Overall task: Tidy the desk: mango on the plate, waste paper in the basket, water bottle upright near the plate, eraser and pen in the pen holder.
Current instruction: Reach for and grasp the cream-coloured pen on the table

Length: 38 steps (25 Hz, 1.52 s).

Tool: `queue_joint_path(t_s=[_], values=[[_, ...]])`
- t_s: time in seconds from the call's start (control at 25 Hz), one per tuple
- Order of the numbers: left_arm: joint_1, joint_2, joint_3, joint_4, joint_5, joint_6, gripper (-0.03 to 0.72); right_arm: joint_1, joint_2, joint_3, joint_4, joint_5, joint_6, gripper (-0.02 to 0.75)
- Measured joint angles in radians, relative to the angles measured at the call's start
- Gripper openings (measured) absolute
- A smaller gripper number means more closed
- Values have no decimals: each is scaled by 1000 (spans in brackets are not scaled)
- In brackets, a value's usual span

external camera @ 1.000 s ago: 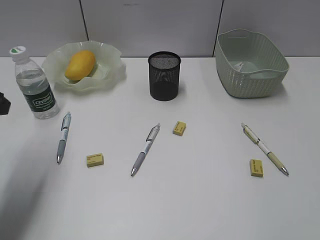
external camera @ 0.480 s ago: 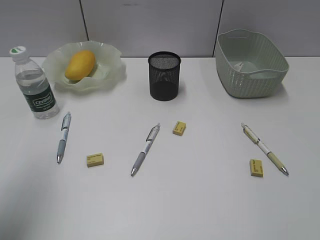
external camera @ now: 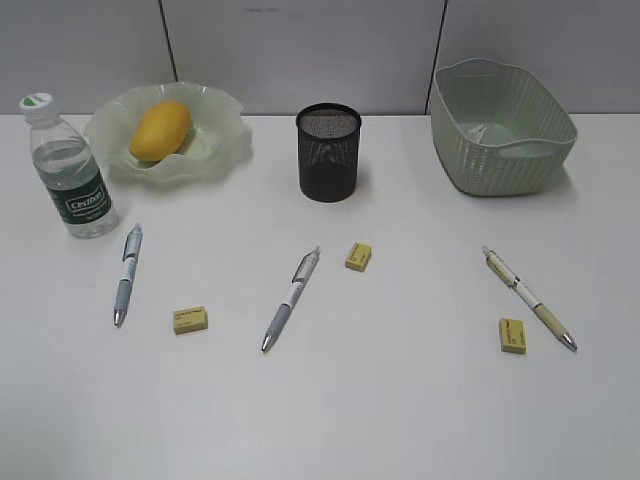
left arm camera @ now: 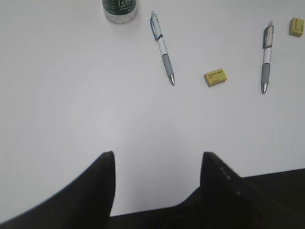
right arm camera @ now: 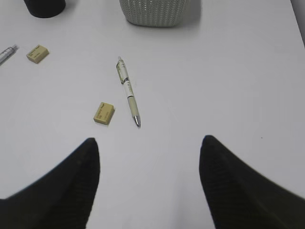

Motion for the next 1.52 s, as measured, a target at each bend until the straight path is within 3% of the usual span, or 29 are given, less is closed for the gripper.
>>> queue_joint_path(t_s=[0.28,0.68,1.04,1.52], values=[[0,-234,160,1,-26,0,430,0,0,0,-1,0,0,520],[0,-263,177,5,-32,0,380,0,79,-6,-1,-9,1,520],[0,-263,177,5,-32,0,365,0,527,-116,-1,-81,2,518],[0,-263,177,9,-32,0,328,0,1114,-498,18,18,-69,486]])
